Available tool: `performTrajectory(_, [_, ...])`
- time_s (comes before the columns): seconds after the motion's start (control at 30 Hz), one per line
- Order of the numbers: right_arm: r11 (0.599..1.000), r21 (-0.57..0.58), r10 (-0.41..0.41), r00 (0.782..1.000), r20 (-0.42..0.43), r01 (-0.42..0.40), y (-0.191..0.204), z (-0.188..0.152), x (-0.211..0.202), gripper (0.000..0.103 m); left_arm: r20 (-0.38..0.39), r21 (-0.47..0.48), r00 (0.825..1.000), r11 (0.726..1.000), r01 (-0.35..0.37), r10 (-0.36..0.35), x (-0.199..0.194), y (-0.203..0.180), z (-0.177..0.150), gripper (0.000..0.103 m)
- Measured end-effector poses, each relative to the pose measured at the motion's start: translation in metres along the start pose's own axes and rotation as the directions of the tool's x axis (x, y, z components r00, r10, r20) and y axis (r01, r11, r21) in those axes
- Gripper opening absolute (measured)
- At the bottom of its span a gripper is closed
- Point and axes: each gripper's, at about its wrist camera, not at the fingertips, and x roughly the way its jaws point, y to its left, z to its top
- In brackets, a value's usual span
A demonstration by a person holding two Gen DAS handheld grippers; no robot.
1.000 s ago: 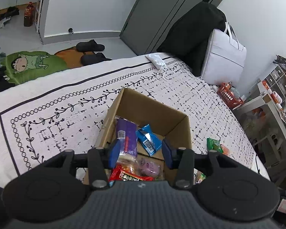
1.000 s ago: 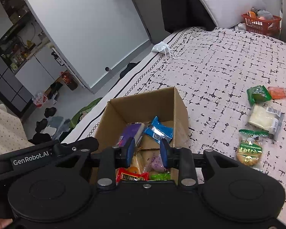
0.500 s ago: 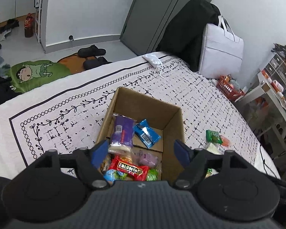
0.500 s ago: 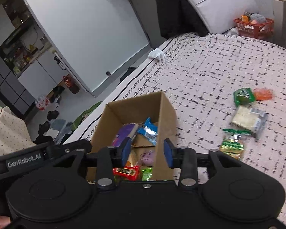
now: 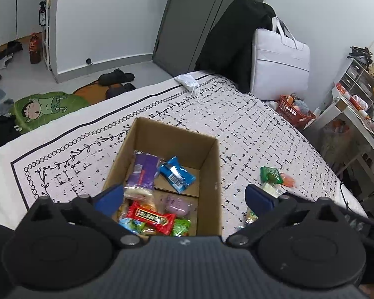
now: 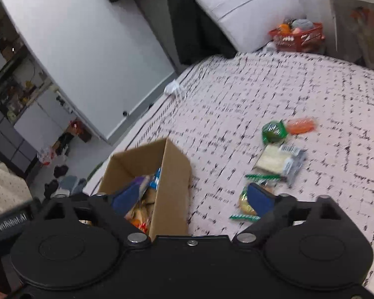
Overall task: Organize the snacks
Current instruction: 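Move both open tools from the box back toward the snack pile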
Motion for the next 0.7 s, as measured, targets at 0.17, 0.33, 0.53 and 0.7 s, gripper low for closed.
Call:
performTrajectory(0.17, [0.996, 0.082, -0.044, 0.999, 0.032, 0.042, -0.031, 0.01, -0.01, 0.098, -0.001, 0.019, 1.0, 1.0, 0.008, -0.008, -0.001, -0.018, -0.002, 0.103])
performTrajectory(0.33, [0.986, 0.155, -0.066, 0.997, 0.044, 0.058, -0.058, 0.012, -0.017, 0.098, 0.008, 0.044, 1.0, 0.999, 0.025, -0.025, 0.003, -0.04, -0.003, 0.103])
performTrajectory(0.53, [0.975, 0.216, -0.067, 0.997, 0.029, 0.059, -0.083, 0.015, -0.017, 0.099, -0.033, 0.074, 0.998, 0.995, 0.06, -0.057, 0.013, -0.068, -0.007, 0.103])
performTrajectory(0.7, [0.966, 0.253, -0.06, 0.998, 0.016, 0.054, -0.101, 0.017, -0.016, 0.098, -0.061, 0.072, 0.995, 0.994, 0.08, -0.076, 0.023, -0.085, -0.012, 0.103])
